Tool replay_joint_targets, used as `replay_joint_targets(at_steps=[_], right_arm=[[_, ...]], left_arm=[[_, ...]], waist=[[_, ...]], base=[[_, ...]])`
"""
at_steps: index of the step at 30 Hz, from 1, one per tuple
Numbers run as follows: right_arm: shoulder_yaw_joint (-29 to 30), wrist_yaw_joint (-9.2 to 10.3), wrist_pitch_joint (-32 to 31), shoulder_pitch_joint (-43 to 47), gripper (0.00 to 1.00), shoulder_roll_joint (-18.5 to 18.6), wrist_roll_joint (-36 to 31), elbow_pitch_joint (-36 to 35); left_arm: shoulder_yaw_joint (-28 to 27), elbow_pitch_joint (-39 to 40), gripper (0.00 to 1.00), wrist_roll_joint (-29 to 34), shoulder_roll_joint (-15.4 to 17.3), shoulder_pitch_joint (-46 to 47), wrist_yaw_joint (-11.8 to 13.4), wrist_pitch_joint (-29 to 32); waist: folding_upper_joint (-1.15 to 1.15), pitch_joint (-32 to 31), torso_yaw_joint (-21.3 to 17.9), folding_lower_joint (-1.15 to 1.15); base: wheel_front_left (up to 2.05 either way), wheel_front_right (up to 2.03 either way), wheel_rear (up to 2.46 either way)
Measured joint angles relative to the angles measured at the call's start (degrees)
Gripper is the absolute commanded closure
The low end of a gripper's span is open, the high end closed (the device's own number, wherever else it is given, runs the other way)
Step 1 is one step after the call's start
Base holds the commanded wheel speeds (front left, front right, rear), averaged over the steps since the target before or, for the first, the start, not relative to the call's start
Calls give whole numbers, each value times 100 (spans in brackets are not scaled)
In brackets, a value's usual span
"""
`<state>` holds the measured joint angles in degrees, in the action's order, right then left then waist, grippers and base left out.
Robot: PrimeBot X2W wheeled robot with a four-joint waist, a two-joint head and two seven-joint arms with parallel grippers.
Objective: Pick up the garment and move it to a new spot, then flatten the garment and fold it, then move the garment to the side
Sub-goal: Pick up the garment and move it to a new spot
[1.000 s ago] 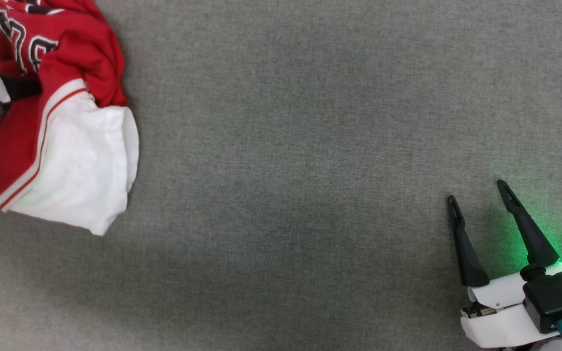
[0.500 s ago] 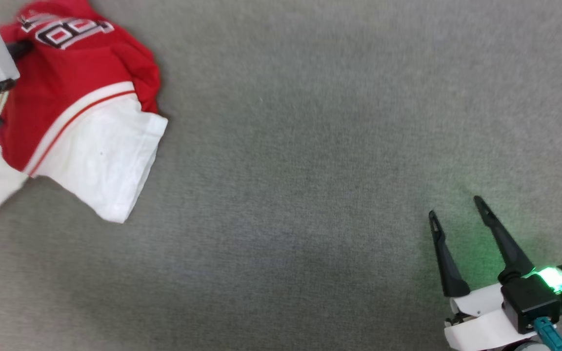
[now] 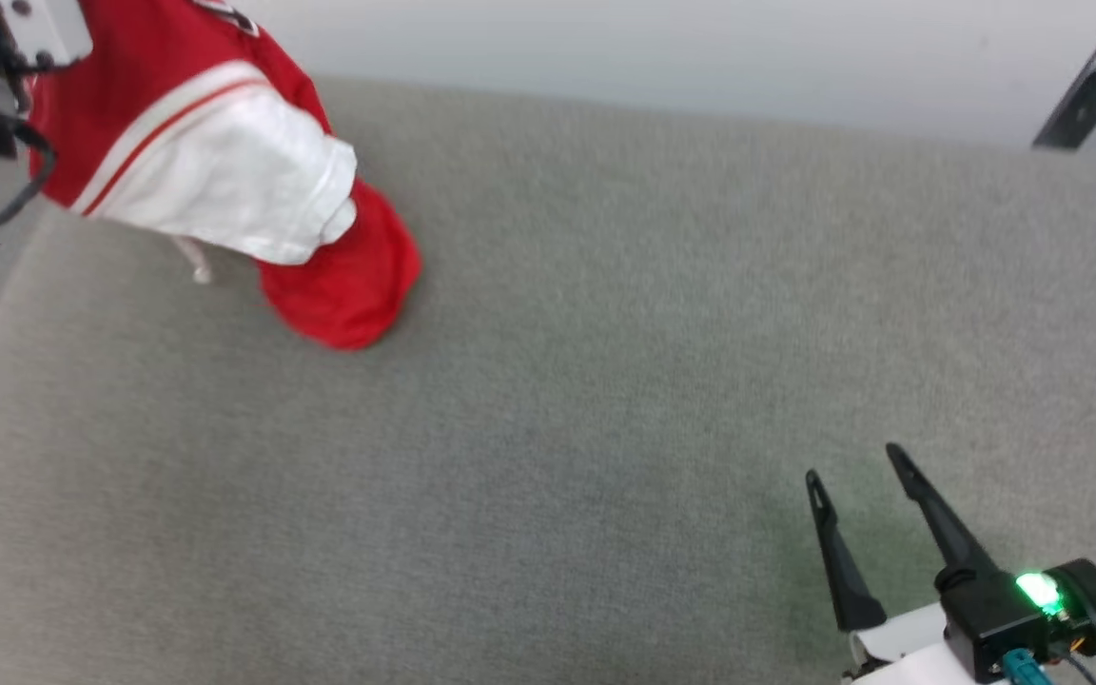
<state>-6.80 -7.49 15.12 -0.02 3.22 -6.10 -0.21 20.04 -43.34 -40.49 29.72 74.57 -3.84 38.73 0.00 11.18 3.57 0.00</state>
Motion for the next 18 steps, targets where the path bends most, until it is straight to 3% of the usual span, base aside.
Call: replay_joint_targets(at_steps=[10, 18], right_arm=[[-19, 0, 0, 74, 0, -22, 121, 68], [368, 0, 0, 79, 0, -26, 73, 52]], left_arm=[[138, -24, 100, 121, -172, 421, -78, -332], [255, -83, 100, -24, -356, 394, -231, -423]], waist=[[0, -746, 35, 0], [0, -912, -394, 0]], base=[[0, 0, 0], [0, 0, 0]])
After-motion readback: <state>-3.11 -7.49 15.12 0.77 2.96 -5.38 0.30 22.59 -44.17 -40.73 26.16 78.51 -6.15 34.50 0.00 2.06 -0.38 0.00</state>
